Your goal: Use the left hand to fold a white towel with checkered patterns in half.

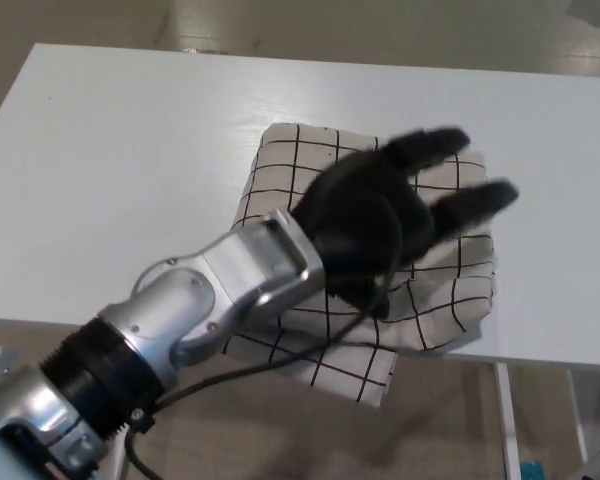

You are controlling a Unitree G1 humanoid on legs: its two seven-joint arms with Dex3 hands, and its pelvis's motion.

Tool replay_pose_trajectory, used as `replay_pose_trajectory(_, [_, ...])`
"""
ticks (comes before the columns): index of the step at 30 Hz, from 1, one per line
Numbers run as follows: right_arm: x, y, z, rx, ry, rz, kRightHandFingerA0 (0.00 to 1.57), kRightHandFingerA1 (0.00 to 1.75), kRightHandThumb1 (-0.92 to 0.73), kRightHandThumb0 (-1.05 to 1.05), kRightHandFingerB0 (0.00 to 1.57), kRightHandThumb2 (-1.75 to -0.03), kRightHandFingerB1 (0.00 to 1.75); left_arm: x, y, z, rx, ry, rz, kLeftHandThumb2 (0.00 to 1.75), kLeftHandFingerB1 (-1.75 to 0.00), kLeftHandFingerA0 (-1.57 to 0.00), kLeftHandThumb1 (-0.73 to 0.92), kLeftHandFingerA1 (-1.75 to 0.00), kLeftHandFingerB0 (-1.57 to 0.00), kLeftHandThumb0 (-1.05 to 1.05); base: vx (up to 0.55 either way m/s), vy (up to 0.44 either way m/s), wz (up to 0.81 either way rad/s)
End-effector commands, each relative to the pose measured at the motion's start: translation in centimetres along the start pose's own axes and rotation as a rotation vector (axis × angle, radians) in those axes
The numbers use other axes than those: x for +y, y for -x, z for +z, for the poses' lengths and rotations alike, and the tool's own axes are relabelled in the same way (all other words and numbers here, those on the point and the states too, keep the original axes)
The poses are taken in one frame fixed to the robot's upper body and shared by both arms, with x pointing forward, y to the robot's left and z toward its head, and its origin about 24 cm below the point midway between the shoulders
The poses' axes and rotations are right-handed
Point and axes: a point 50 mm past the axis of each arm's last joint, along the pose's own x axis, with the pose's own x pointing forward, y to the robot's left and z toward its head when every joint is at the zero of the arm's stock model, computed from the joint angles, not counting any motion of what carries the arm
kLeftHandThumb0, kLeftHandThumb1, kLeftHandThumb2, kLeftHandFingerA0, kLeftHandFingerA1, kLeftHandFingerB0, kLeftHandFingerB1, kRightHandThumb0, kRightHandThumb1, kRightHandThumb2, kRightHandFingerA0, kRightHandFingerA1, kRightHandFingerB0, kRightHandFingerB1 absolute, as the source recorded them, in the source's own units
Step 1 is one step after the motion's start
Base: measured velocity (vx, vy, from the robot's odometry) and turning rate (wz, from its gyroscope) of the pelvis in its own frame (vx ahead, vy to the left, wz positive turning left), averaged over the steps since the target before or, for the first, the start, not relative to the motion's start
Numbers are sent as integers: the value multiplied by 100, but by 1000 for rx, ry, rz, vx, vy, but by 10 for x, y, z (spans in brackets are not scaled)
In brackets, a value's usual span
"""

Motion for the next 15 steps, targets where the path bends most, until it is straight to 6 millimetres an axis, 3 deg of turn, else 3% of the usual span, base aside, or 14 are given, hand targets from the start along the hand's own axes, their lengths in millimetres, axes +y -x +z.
replay_pose_trajectory(1, [-6,8,-7,28,-40,-2,28,40,-83,-49,26,-64,29,95,45,-48,125,443,136,61,-2,0,60,0,0,-101,0,0,0])
replay_pose_trajectory(2, [-6,8,-7,28,-40,-2,28,40,-83,-49,26,-64,29,95,45,-48,125,443,136,61,-2,0,60,0,0,-101,0,0,0])
replay_pose_trajectory(3, [-7,8,-7,31,-38,0,28,41,-83,-49,26,-64,29,115,63,-53,110,494,226,78,-2,0,46,0,0,-99,0,0,0])
replay_pose_trajectory(5, [-7,7,-8,38,-28,1,28,41,-83,-49,27,-64,29,134,81,-59,87,537,302,78,0,0,47,0,0,-99,0,0,0])
replay_pose_trajectory(7, [-7,7,-9,43,-26,-1,28,41,-83,-49,27,-64,29,139,86,-60,77,551,318,78,0,0,47,0,0,-99,0,0,0])
replay_pose_trajectory(8, [-7,8,-10,45,-16,-3,28,39,-83,-50,27,-64,29,145,92,-62,72,564,336,60,-1,0,59,0,0,-99,0,0,0])
replay_pose_trajectory(11, [-8,9,-11,47,-1,-6,28,39,-83,-50,27,-64,29,153,103,-64,63,584,361,60,-1,0,59,0,0,-99,0,0,0])
replay_pose_trajectory(12, [-8,10,-12,51,14,-3,27,36,-83,-51,26,-65,29,159,124,-67,52,611,401,78,0,0,48,0,0,-99,0,0,0])
replay_pose_trajectory(15, [-10,13,-13,51,50,-1,26,34,-84,-50,26,-65,30,156,153,-65,51,623,440,77,-1,0,49,0,0,-97,0,0,0])
